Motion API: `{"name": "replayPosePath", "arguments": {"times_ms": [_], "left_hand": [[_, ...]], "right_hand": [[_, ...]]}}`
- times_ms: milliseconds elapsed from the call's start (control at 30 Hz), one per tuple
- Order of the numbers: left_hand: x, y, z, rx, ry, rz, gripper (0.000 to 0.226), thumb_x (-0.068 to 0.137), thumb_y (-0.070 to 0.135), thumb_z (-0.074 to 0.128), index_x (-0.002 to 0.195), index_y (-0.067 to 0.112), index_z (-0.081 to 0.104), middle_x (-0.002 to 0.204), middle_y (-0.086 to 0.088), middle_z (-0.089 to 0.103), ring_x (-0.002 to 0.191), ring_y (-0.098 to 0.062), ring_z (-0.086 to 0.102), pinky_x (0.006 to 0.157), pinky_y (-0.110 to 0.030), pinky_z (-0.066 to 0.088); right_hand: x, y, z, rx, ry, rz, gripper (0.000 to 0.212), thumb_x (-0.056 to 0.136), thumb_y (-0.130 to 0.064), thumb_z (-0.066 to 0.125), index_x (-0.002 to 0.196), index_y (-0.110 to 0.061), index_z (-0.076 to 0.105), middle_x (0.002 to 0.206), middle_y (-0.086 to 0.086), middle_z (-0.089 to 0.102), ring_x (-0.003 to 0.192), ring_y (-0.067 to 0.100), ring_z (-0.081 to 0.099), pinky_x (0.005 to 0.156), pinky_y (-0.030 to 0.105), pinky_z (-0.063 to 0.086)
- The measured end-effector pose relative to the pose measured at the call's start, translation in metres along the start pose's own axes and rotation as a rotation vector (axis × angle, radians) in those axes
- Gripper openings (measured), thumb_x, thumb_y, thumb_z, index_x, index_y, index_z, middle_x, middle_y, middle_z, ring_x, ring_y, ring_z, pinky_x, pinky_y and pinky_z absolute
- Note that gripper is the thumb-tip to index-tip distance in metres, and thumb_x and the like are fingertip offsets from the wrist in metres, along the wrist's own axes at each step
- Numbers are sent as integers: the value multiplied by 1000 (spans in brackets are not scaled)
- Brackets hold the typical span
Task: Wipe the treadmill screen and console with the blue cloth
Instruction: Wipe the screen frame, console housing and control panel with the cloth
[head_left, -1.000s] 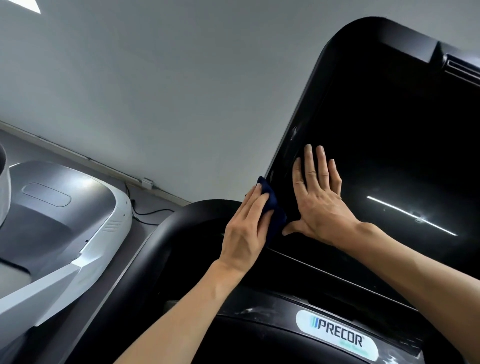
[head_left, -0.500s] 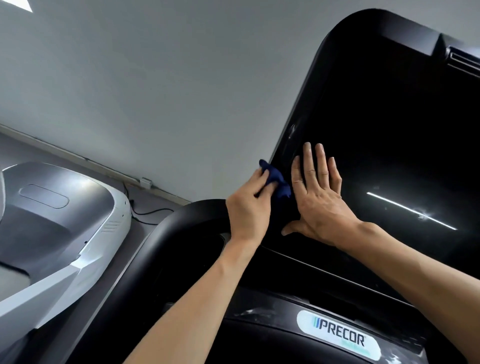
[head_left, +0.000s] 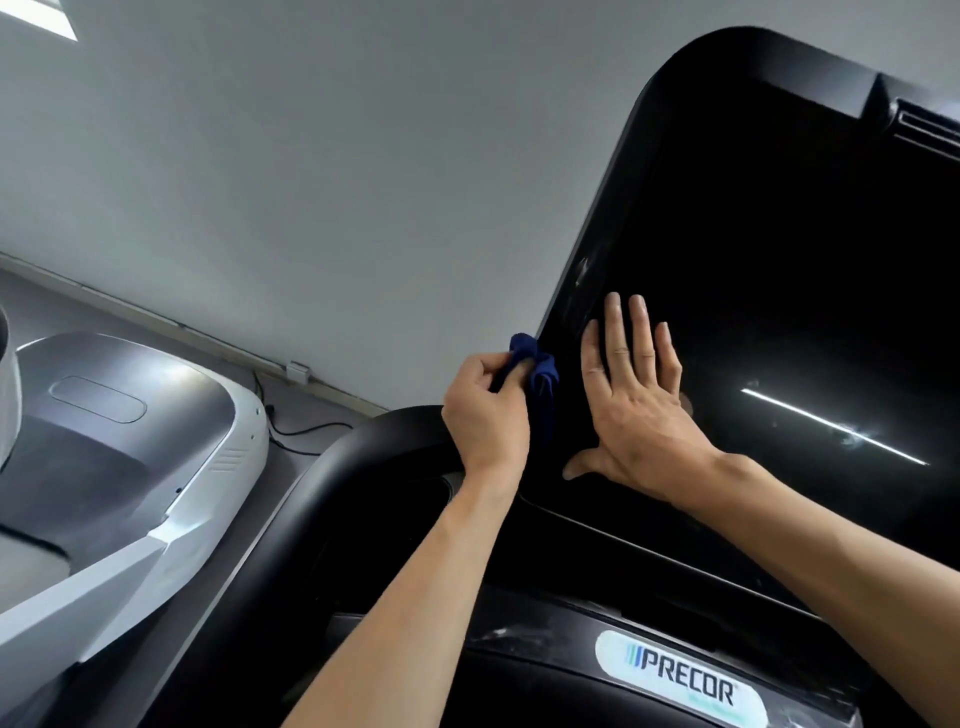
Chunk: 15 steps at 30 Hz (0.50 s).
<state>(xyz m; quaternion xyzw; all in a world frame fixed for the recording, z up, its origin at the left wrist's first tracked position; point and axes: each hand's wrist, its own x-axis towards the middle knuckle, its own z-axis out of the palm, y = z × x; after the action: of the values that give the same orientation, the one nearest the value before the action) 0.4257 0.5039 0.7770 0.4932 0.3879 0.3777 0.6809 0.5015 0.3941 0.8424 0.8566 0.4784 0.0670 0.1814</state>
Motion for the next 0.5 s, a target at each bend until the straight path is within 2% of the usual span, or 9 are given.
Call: {"name": "replayPosePath", "arguments": {"times_ms": [100, 233, 300, 433, 500], "left_hand": [[14, 16, 13, -34, -28, -11, 7, 90, 20, 77, 87, 22, 71, 79, 5, 74, 75, -9, 71, 72, -26, 58], [-16, -4, -7, 51, -24, 53, 8, 86, 14, 80, 84, 18, 73, 85, 11, 77, 83, 4, 71, 77, -16, 54], [-10, -1, -3, -13, -25, 39, 9, 86, 12, 81, 83, 17, 74, 85, 9, 78, 84, 1, 72, 78, -18, 55], [12, 9, 9, -10, -37, -11, 7, 89, 21, 79, 85, 20, 73, 75, 6, 75, 71, -5, 70, 67, -22, 55], [-1, -6, -4, 26, -21, -12, 5, 88, 23, 79, 87, 21, 74, 77, 7, 75, 74, -6, 71, 70, -25, 56]], "right_hand": [[0, 0, 1, -4, 16, 8, 158, 49, -79, 79, 156, 4, -3, 157, 29, -32, 144, 47, -33, 120, 66, 0], [-1, 1, 4, 9, 6, 3, 157, 49, -78, 79, 156, 3, -2, 158, 30, -30, 144, 47, -33, 119, 67, -2], [0, 2, 3, 14, 10, 5, 157, 49, -78, 79, 156, 3, -3, 158, 29, -31, 144, 47, -33, 119, 67, -2], [1, 0, 3, 13, 14, 10, 159, 47, -79, 79, 156, 2, -4, 158, 28, -30, 144, 45, -33, 120, 65, -4], [0, 2, 3, 9, 5, 8, 158, 48, -81, 77, 156, 1, -5, 157, 27, -33, 144, 45, -35, 120, 65, -2]]}}
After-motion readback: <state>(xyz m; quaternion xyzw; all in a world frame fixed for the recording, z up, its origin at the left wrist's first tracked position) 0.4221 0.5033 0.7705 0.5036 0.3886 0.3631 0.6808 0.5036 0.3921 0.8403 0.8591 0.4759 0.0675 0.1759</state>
